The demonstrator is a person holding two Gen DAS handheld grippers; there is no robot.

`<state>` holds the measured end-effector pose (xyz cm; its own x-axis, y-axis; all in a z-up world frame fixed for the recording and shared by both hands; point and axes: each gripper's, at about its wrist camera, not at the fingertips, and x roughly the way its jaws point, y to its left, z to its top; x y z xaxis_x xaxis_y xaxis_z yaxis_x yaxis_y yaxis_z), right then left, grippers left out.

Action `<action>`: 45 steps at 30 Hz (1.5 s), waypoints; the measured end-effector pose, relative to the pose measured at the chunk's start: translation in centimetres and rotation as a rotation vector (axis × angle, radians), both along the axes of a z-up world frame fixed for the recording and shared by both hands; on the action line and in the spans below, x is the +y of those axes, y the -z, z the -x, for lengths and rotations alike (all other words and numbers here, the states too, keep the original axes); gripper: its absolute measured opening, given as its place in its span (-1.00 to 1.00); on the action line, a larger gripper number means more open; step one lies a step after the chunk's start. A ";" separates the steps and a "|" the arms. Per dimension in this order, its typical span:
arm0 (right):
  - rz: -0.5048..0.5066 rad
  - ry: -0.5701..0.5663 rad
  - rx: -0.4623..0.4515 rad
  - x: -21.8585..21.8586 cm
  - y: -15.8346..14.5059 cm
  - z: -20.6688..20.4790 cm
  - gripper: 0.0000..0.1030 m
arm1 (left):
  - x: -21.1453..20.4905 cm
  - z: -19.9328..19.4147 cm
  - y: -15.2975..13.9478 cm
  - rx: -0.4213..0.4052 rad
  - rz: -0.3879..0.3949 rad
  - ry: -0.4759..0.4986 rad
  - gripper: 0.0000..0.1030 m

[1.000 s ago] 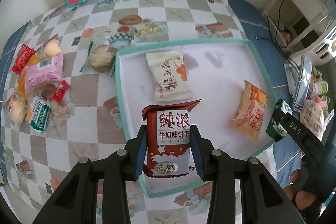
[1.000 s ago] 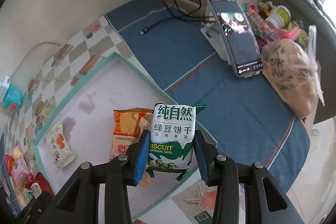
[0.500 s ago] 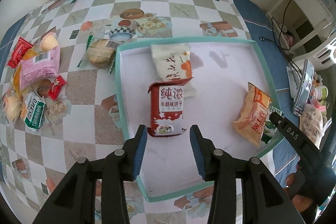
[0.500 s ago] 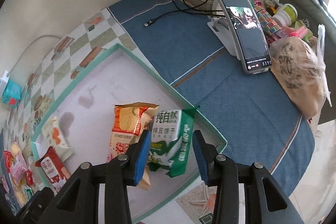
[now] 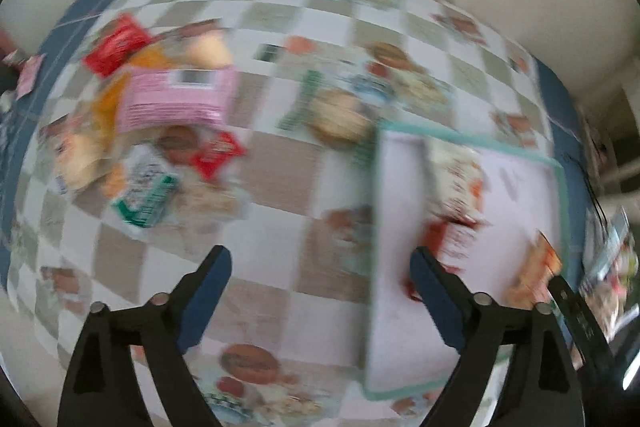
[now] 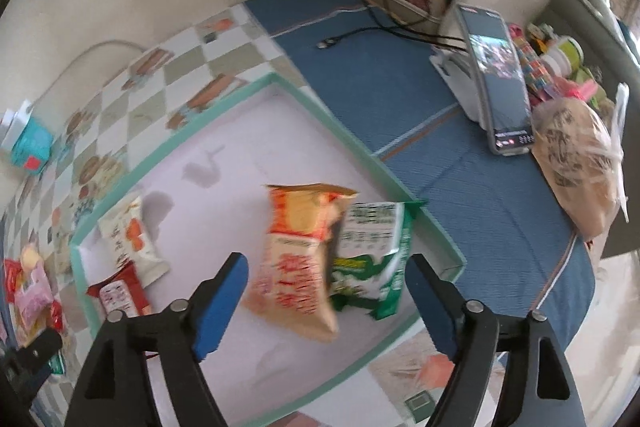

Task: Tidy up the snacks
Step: 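Move both tools back over the snack pile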

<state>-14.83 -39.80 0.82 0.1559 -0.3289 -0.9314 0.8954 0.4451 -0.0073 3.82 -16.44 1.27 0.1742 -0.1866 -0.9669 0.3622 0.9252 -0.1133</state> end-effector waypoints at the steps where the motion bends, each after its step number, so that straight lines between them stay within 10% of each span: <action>1: 0.006 -0.020 -0.003 0.5 -0.2 -0.5 0.78 | 0.8 -0.5 -0.1 -0.013 -0.007 -0.029 0.85; 20: 0.047 -0.257 -0.097 10.7 -4.8 -9.1 1.00 | 17.1 -8.3 -3.6 -0.160 -0.037 -0.433 0.92; 45: 0.047 -0.455 -0.072 21.1 -4.1 -17.5 1.00 | 29.0 -12.3 -2.5 -0.157 -0.090 -0.596 0.92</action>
<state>2.70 -18.66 4.95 0.3582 -0.2531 -0.8987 0.6077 0.7940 0.0186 16.10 12.53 3.78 0.3649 0.0674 -0.9286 -0.2134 0.9769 -0.0129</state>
